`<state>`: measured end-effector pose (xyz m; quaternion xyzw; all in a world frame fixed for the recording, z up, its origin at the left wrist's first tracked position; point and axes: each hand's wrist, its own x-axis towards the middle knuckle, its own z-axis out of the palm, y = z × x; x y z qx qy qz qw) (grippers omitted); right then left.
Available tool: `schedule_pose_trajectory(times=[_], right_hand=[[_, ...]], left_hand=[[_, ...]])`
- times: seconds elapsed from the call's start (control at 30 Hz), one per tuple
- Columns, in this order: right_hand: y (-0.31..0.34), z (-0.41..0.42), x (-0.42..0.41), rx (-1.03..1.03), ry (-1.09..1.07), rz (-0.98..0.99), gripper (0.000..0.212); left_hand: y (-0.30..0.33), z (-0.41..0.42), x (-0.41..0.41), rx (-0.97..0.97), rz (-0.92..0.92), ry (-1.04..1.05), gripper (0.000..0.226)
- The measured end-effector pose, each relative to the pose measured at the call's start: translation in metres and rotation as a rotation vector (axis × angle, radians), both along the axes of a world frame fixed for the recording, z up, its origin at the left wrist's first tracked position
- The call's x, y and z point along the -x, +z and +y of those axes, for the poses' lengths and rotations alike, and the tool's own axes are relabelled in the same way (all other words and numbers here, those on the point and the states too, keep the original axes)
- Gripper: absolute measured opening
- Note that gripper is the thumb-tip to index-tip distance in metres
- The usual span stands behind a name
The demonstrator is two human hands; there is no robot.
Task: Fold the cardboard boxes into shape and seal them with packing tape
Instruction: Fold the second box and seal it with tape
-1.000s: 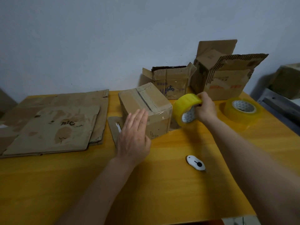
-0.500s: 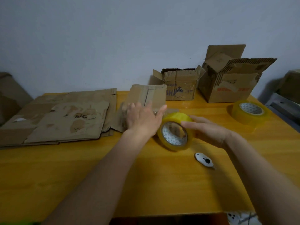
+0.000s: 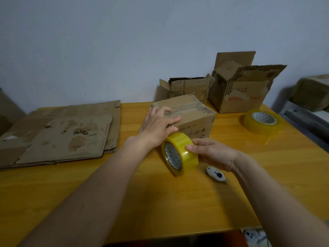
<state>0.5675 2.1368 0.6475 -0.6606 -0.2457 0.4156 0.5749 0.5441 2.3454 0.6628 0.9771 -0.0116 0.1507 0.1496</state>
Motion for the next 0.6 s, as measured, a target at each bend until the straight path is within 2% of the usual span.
schedule_pose_trajectory(times=[0.13,0.27,0.33,0.5,0.6], right_hand=[[0.004,0.01,0.006,-0.005,0.002,-0.042,0.048],[0.005,0.013,0.011,0.054,0.004,-0.06,0.066],[0.005,0.013,0.013,0.065,-0.004,-0.064,0.068],[0.004,0.01,0.011,0.069,-0.083,-0.049,0.055],[-0.001,-0.001,0.007,0.082,-0.201,-0.143,0.036]], left_hand=[[-0.003,0.006,0.0,0.031,-0.045,0.007,0.045],[-0.004,0.007,0.0,0.052,-0.067,0.033,0.043],[-0.003,0.006,-0.001,0.047,-0.062,0.038,0.043],[-0.009,0.004,0.002,0.035,-0.082,0.073,0.051],[-0.015,0.004,0.005,0.044,-0.095,0.099,0.063]])
